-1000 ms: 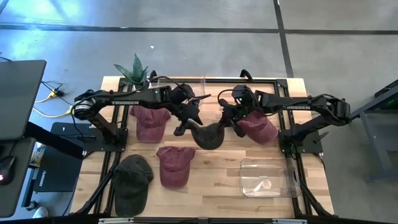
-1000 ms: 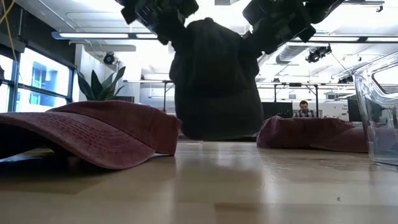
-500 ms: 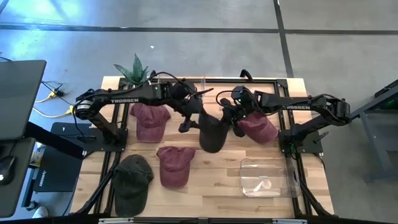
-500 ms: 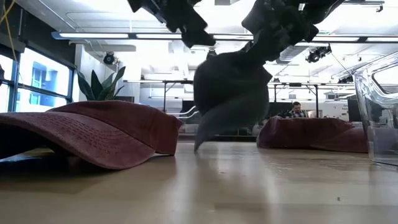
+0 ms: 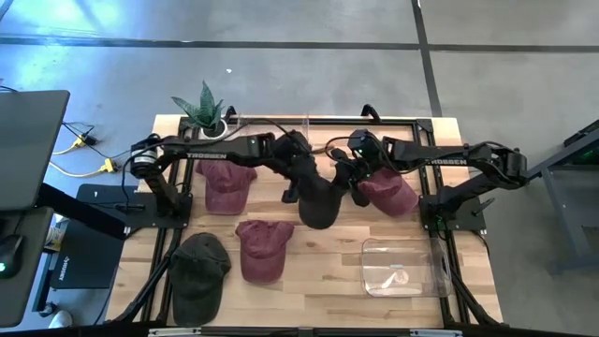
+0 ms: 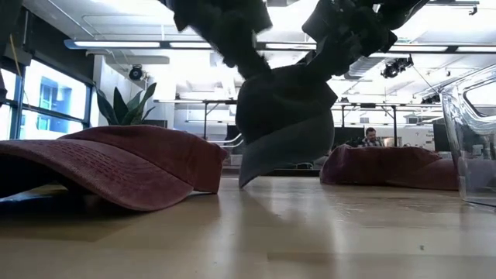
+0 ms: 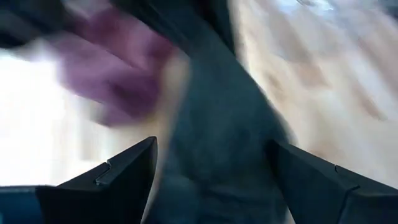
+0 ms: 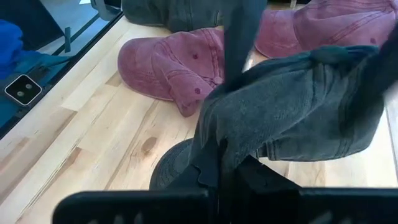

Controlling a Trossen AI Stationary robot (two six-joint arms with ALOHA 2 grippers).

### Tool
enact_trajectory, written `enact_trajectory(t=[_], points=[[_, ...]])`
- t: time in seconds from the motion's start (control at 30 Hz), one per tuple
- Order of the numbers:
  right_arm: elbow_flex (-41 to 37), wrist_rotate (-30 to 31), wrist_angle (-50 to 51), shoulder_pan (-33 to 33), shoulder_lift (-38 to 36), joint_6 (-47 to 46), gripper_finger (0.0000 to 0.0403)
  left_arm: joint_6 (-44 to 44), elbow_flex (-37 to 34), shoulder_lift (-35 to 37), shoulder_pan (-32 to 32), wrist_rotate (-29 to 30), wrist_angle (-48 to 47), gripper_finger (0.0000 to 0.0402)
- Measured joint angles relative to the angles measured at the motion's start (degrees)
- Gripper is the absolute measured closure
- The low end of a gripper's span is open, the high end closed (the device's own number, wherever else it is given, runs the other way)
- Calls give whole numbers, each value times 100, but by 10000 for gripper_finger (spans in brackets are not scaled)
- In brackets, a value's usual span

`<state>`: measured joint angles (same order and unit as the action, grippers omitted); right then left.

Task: Pick & Place hat
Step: Put the top black cap into the top transparent bin

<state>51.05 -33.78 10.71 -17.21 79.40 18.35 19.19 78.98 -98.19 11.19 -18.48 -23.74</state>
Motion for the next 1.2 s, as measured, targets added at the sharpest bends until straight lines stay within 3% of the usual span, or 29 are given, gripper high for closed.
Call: enact_trajectory(t=[0.13,0.3,0.43,0.77,1.0,1.2], points=[[0,-2,19,0,-10,18,395,2,31,66,52,-1026,-117,101],[0,-9,16,2,-44,18,394,51,15,34,-39,-1228,-129,119],[0,-9,23,2,-58,18,399,16,18,42,-45,-1252,-130,173],[0,-3,20,1,-90,-266,356,29,74,42,-33,-1092,-22,383],[0,238,359,2,-663,-393,274,386,1167,101,8,-748,-1711,383],[-73,814,925,90,-1464,-721,233,975,2263,107,5,572,-3290,390]])
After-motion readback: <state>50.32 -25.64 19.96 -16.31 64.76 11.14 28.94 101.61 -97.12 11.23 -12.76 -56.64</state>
